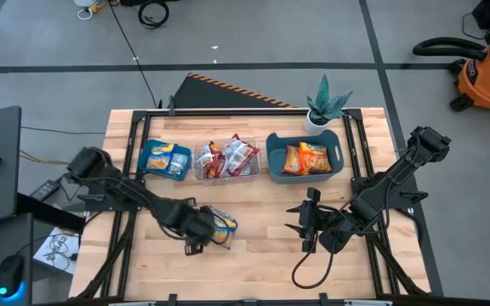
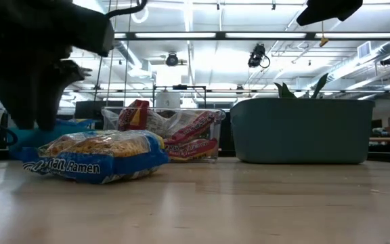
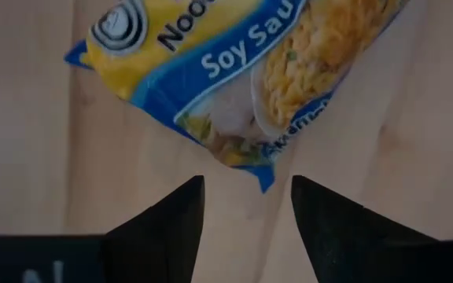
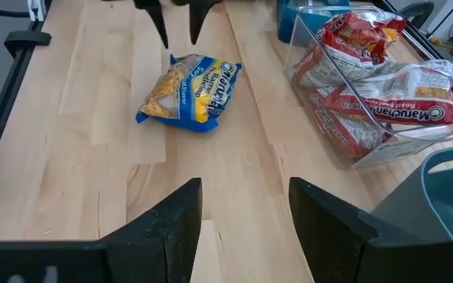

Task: Sort Maruchan noodles
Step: Put the blue noodle pack into the blue bin

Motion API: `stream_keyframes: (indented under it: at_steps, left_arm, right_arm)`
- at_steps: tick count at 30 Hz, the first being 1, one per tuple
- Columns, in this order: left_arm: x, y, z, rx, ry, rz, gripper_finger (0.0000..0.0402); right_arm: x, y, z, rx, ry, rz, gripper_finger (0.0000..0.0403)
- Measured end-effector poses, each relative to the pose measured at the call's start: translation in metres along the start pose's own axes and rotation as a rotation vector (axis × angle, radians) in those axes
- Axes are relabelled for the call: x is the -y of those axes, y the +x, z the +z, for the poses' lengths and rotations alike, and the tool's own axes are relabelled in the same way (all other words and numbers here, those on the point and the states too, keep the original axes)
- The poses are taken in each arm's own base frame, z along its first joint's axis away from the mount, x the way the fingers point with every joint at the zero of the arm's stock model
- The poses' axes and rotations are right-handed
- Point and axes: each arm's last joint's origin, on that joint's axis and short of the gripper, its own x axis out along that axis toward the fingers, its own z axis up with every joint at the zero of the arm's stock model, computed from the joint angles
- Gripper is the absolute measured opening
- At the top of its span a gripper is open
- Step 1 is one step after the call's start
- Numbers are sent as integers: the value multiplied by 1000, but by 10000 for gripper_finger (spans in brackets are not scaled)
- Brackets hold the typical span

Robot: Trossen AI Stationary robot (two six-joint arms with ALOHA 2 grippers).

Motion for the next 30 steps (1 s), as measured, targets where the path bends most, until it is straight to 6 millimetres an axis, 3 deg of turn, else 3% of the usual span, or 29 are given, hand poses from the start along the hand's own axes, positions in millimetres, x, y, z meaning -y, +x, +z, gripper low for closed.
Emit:
stream_keyframes:
  at_steps: [4, 9, 18, 30]
  left_arm:
    - [-14, 2, -12, 118, -134, -103, 190]
    - [-28, 19, -23, 175, -301, -171, 189]
    - [-31, 30, -26, 211, -329, -197, 178]
    - [-31, 30, -26, 214, -294, -189, 59]
  right_arm:
    - [0, 0, 1, 4, -3, 2, 197]
    - [-1, 0, 1, 10, -10, 5, 197]
    - [-1, 0, 2, 13, -21, 4, 197]
    - [0, 0, 2, 14, -21, 1, 197]
